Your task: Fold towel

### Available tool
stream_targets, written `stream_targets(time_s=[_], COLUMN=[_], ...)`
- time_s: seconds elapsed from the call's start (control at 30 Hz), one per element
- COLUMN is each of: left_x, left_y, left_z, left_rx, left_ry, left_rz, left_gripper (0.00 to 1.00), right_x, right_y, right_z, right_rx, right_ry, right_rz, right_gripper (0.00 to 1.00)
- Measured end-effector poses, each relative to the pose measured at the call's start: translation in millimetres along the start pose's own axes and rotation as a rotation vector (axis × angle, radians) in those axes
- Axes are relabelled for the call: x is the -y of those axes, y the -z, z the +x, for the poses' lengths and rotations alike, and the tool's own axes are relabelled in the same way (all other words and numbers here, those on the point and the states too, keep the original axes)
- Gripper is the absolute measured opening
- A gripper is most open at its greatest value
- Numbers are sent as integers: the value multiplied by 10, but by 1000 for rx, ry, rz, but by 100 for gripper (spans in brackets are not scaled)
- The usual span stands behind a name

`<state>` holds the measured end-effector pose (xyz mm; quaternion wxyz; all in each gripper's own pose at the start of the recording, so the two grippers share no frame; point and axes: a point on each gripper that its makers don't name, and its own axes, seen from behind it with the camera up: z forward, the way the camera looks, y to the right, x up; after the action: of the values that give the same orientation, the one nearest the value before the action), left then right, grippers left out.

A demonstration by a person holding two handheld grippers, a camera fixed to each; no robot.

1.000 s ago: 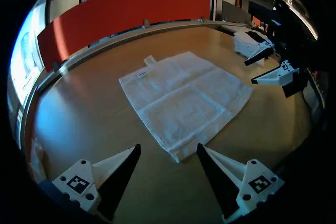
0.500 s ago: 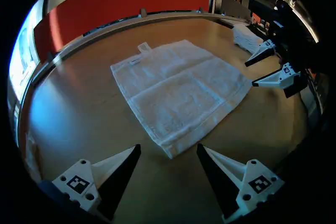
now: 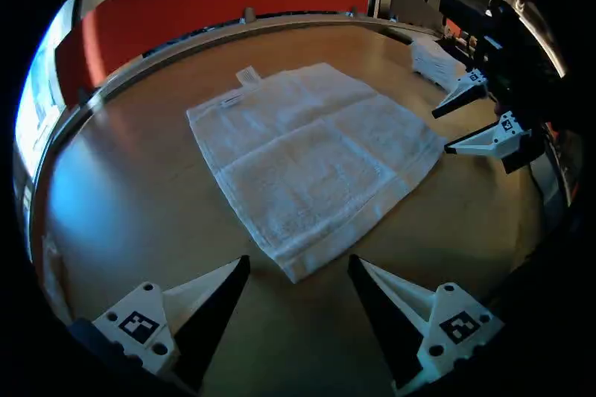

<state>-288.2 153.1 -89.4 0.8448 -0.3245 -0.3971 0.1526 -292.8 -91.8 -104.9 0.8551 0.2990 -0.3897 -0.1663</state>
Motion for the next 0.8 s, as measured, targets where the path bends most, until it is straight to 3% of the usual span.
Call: stream_targets(time_s=[0.33,0.63,0.8], left_x=[0,33,0], left_y=[-27,-52,-58], left_z=[3,2,2], left_rx=[8,19,19], left_ry=[-2,0,-1], left_rz=[10,42,43], left_gripper=[92,78,69], right_x=[48,147,172], right_y=[-36,-52,-53], right_z=[-31,-38,-40], right_rx=[6,18,18], right_ry=[3,2,-9], right_rz=[25,61,69], right_gripper=[84,60,52])
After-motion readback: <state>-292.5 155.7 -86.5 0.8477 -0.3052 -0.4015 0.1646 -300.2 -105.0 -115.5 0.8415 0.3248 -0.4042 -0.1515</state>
